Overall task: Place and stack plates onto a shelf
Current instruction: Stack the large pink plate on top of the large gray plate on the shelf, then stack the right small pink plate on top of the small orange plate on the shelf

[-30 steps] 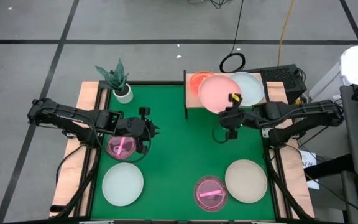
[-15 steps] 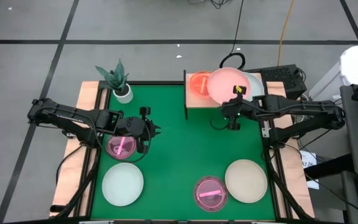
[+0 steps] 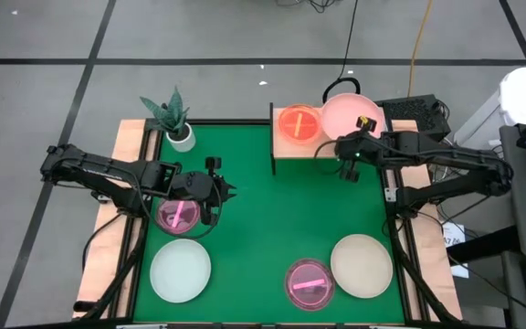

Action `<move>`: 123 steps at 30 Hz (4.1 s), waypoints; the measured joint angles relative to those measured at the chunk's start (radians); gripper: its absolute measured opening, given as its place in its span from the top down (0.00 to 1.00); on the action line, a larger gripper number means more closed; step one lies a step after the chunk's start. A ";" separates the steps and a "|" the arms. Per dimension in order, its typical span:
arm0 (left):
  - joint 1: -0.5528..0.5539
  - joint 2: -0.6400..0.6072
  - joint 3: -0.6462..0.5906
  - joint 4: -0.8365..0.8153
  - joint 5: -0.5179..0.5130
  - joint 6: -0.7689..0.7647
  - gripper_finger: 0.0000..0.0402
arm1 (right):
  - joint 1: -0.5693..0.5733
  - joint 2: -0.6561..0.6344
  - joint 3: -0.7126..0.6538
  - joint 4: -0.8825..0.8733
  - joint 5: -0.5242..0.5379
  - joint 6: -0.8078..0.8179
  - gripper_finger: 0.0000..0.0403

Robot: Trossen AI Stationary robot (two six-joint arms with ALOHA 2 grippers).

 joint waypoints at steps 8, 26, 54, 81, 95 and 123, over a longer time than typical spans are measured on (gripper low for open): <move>0.000 0.000 -0.006 0.016 0.000 0.000 0.80 | -0.033 -0.027 -0.035 -0.015 0.000 0.041 0.99; 0.000 0.000 -0.008 0.019 0.000 0.012 0.80 | -0.103 -0.133 -0.264 0.137 0.000 -0.014 0.99; 0.000 0.000 -0.008 0.020 0.001 0.012 0.80 | -0.111 -0.151 -0.306 0.187 -0.002 -0.015 0.85; 0.000 0.000 -0.009 0.020 0.031 -0.025 0.80 | 0.103 -0.242 -0.306 0.322 -0.191 0.249 0.75; -0.077 0.156 -0.009 0.159 0.057 0.079 0.80 | 0.293 -0.242 -0.473 0.635 -0.190 0.231 0.75; -0.244 0.520 -0.009 0.800 0.182 0.494 0.80 | 0.298 -0.242 -0.489 0.642 -0.219 0.289 0.75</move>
